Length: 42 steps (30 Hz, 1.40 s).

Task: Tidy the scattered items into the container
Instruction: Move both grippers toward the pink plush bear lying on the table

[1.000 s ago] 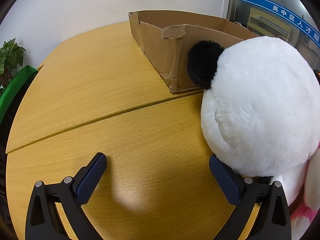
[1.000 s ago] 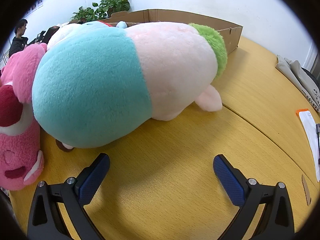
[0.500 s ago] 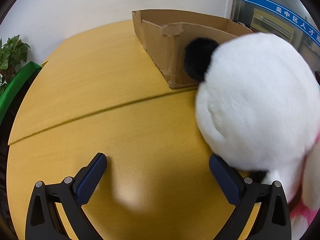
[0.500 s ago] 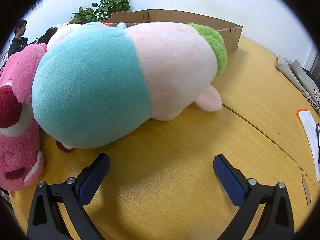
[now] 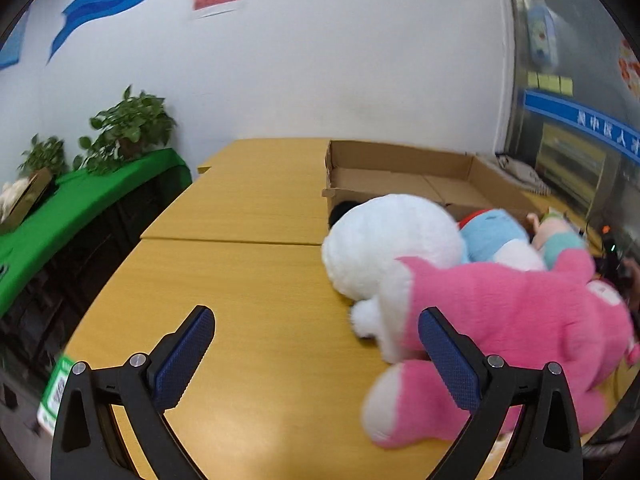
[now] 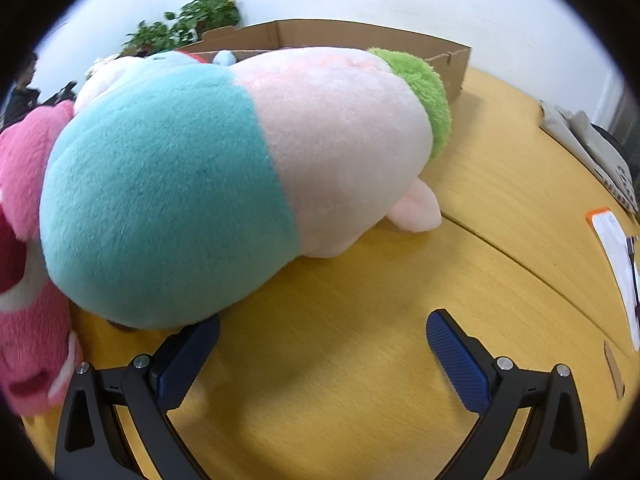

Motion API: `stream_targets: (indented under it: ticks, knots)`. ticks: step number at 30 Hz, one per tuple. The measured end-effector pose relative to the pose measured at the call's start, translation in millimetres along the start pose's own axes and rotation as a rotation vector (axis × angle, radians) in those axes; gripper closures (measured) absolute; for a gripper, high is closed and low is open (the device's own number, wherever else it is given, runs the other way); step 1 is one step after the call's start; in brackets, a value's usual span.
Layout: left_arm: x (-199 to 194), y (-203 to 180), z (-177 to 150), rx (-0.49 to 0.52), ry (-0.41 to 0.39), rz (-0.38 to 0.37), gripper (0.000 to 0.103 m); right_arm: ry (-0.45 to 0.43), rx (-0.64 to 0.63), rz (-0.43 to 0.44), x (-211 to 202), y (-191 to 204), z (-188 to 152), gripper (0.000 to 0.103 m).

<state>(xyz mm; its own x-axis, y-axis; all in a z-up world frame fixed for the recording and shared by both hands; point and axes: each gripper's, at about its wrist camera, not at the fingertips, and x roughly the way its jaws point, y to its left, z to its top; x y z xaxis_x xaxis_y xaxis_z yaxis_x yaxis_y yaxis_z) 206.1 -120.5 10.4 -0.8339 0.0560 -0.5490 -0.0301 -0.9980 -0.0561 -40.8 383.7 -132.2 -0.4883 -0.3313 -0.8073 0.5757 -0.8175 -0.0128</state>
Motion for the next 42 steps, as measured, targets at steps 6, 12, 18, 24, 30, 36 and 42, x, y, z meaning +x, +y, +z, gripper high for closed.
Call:
stream_targets:
  ticks: [6,12,18,24,30,36,42]
  knots:
    - [-4.3,-29.7,1.9,-0.063,-0.030,0.018,0.000,-0.073,0.063,-0.249,-51.3,33.2,-21.2,0.001]
    - [20.8,-62.0,16.5,0.002,-0.021,-0.050,0.000,-0.258,0.267,-0.255,-139.2,53.7,-18.4,0.001]
    - [78.0,-78.3,42.0,0.122,0.045,-0.269,0.000,-0.365,0.374,-0.256,-162.4,90.2,-0.7,0.001]
    - [110.2,-82.8,56.1,0.196,0.119,-0.372,0.000,-0.374,0.506,-0.222,-168.2,130.3,10.3,0.001]
    - [86.7,-92.6,42.4,0.191,0.120,-0.410,0.000,-0.328,0.551,-0.259,-160.4,166.8,21.2,0.001]
    - [37.6,-111.1,14.0,0.147,0.072,-0.351,0.000,-0.288,0.499,-0.250,-162.8,185.6,14.0,0.001]
    - [-9.4,-124.7,-3.9,0.135,0.044,-0.263,0.000,-0.295,0.468,-0.236,-171.0,195.7,-2.9,0.001]
